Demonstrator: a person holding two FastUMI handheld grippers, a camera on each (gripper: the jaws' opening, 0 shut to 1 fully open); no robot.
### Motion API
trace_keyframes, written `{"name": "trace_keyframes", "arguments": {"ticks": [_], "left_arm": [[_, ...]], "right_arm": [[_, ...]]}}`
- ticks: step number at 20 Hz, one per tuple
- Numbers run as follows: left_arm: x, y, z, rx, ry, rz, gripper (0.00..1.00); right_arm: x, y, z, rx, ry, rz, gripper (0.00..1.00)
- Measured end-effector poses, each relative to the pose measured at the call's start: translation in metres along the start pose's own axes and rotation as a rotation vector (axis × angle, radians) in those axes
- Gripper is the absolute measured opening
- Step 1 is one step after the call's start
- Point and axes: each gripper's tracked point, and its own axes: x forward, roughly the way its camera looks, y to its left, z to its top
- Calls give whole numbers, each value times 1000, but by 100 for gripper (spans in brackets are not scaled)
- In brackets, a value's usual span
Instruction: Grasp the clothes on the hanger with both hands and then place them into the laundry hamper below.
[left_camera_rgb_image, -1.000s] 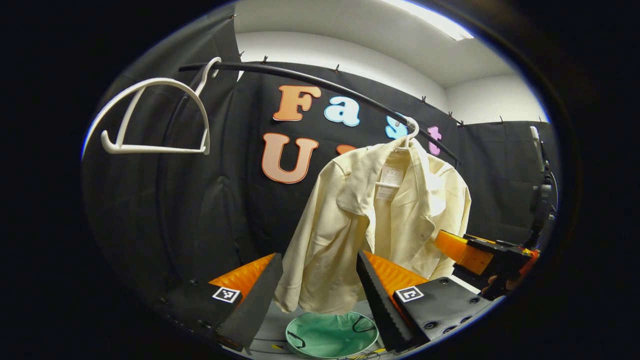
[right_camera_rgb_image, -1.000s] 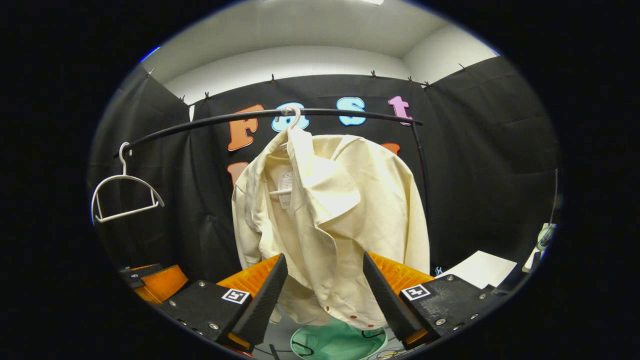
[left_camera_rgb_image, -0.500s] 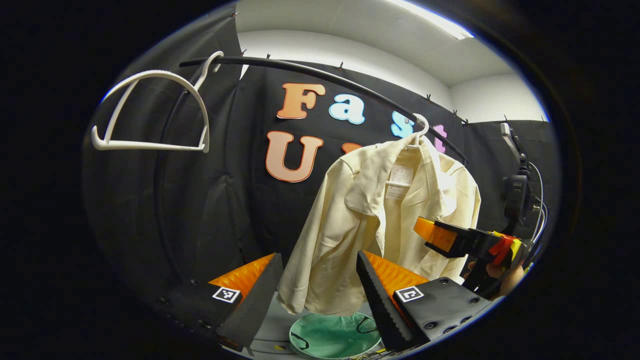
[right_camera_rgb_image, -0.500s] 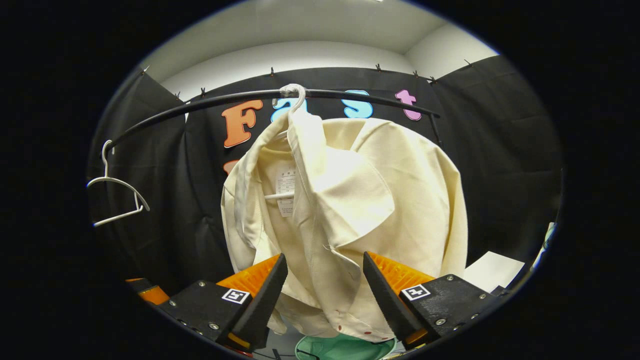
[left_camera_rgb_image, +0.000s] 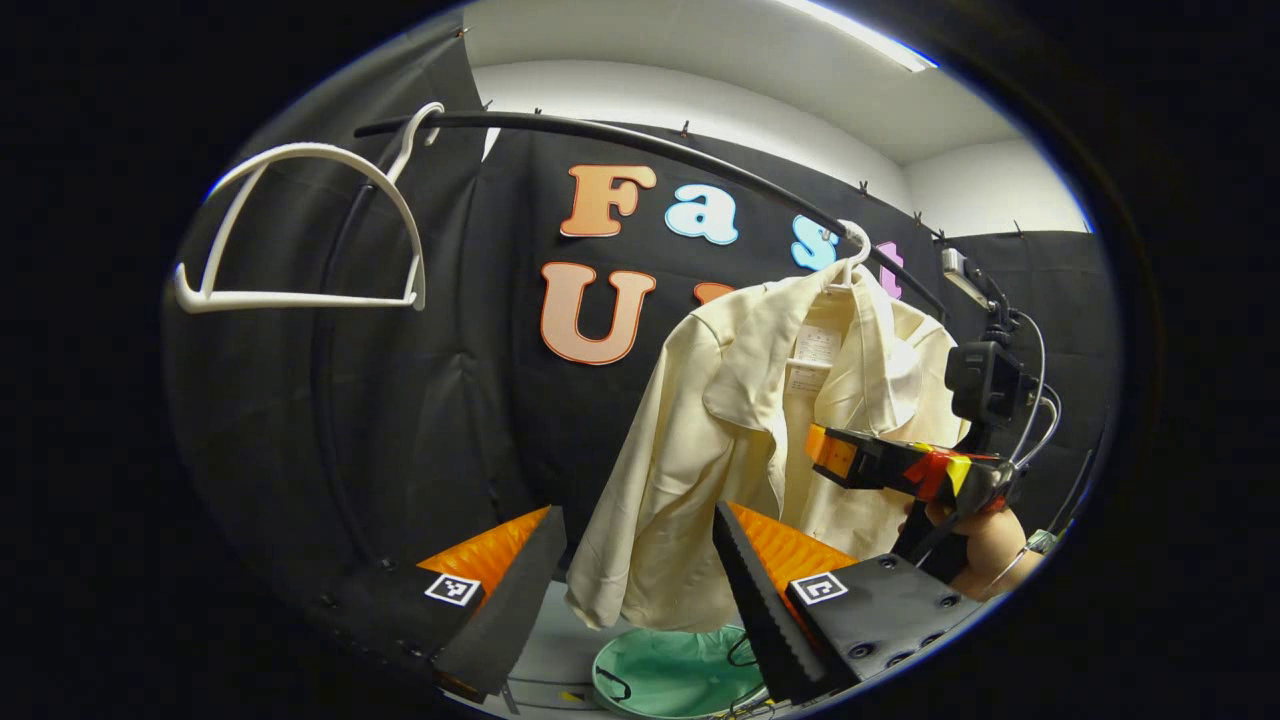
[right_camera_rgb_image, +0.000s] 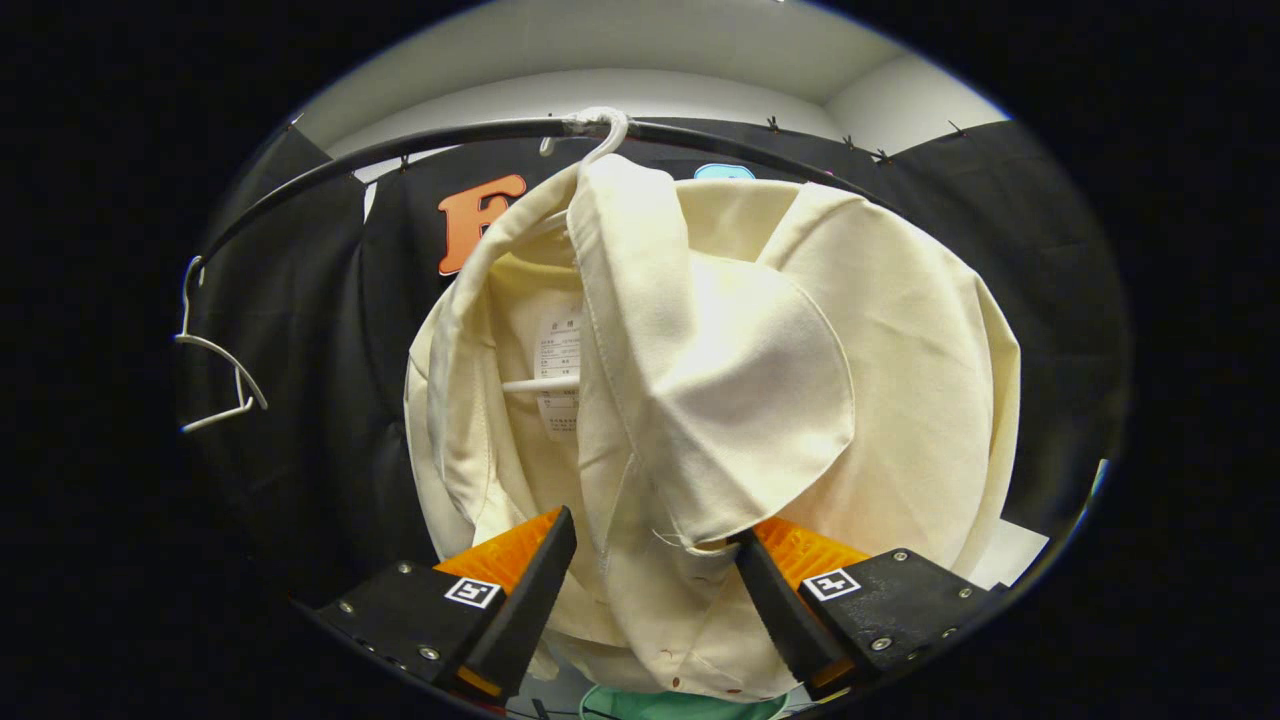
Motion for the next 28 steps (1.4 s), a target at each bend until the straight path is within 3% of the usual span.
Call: {"name": "trace_keyframes", "arguments": {"ticks": [1, 6, 8, 10, 11, 12, 13, 14, 24, 28], "left_arm": [[1, 0, 1, 5, 0, 0, 100], [11, -11, -1, 7, 7, -17, 97], [17, -17, -4, 0, 18, -29, 94], [23, -25, -6, -12, 31, -42, 97], [26, -29, -6, -14, 33, -48, 93], [29, -33, -6, -11, 33, -53, 100], [34, -37, -5, -5, 32, -60, 97], [40, -42, -6, 4, 32, -65, 100], [91, -105, -5, -12, 43, -141, 97], [113, -115, -2, -21, 41, -127, 97]], "right_arm": [[3, -1, -1, -4, 3, 0, 92], [10, -3, 1, -3, 0, 22, 77], [10, -4, 3, 3, -2, 42, 59], [10, -7, 7, 3, -8, 50, 41], [9, -8, 7, 8, -7, 59, 27], [6, -10, 7, 16, -5, 69, 22], [3, -11, 7, 25, -3, 80, 14], [0, -12, 9, 30, -4, 89, 13], [-33, -36, 25, 47, 10, 142, 7], [-44, -48, 37, 52, -1, 145, 7]]}}
